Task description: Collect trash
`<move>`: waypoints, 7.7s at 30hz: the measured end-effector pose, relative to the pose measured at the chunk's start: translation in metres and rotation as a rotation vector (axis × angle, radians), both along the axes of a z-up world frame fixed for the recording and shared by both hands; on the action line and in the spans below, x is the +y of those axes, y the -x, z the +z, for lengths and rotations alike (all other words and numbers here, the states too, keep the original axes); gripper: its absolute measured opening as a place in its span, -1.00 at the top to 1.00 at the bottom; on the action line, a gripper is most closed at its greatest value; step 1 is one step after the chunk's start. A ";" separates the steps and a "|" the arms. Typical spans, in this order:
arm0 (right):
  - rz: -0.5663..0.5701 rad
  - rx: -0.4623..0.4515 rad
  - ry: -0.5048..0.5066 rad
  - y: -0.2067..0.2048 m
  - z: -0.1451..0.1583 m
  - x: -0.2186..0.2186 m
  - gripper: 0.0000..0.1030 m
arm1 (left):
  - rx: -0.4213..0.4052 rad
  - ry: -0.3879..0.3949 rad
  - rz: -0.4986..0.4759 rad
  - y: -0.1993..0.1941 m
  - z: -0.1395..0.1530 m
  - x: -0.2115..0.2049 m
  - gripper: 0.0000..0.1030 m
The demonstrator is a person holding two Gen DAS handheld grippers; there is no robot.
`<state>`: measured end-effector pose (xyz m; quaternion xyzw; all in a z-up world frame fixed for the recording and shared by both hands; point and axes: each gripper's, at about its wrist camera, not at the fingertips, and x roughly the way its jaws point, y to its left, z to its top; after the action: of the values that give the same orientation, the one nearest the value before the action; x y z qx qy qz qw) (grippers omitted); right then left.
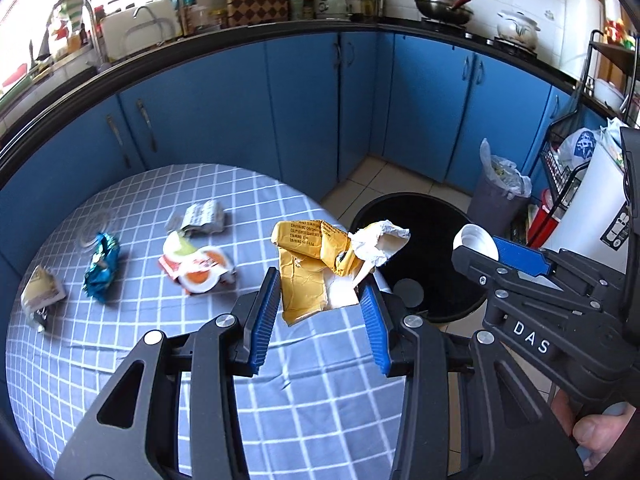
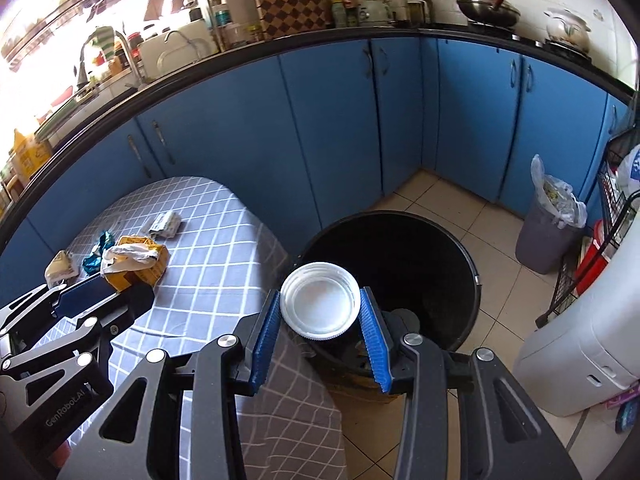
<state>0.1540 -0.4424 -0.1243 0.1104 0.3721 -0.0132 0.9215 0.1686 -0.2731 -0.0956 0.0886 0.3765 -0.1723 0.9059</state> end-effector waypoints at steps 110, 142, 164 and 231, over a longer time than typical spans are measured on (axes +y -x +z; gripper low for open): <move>0.053 -0.119 0.004 0.008 0.029 0.052 -0.62 | -0.124 0.085 0.161 -0.021 0.046 0.076 -0.70; 0.352 -0.014 0.102 -0.100 0.003 0.308 -0.62 | -0.073 0.077 0.366 -0.076 -0.005 0.323 -0.09; 0.405 0.048 0.102 -0.128 -0.023 0.331 0.14 | -0.016 0.140 0.285 -0.091 -0.023 0.323 0.82; 0.363 -0.096 0.065 -0.051 0.054 0.271 0.14 | -0.172 0.030 0.213 -0.033 0.039 0.268 0.77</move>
<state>0.2046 -0.1717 -0.0699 0.0120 0.3408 0.1463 0.9286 0.2021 -0.0053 -0.0568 0.0489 0.3021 -0.0728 0.9492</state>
